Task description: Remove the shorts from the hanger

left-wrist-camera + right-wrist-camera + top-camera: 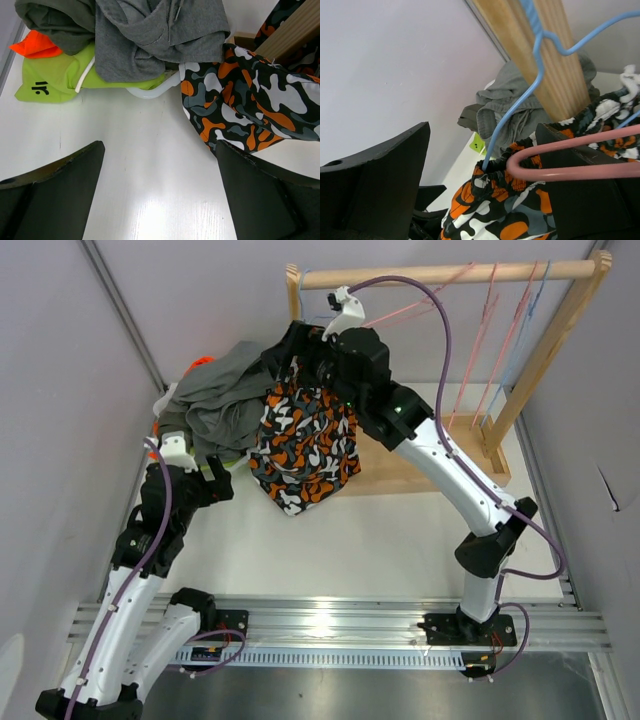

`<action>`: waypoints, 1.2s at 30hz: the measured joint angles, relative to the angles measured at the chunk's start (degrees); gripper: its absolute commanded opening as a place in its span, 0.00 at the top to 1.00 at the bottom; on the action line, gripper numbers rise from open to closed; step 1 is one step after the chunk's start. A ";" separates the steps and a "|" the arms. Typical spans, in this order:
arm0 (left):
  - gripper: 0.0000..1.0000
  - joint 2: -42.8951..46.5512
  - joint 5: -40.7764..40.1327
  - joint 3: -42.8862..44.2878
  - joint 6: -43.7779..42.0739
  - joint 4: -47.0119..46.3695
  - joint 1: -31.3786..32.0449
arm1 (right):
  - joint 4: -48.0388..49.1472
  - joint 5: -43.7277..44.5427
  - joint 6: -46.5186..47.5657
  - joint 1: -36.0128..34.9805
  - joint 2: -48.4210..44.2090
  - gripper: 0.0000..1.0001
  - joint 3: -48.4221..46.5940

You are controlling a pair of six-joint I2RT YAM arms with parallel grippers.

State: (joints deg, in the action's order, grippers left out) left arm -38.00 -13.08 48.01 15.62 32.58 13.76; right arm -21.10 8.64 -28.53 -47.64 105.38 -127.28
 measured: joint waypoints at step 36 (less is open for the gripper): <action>0.01 -2.58 2.38 11.72 -0.48 -2.29 22.88 | 1.40 7.23 1.68 -3.96 -7.04 1.00 4.61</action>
State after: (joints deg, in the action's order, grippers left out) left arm -40.58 -10.70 59.72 15.14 30.28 36.64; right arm -19.70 15.88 -26.85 -51.59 98.35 -122.67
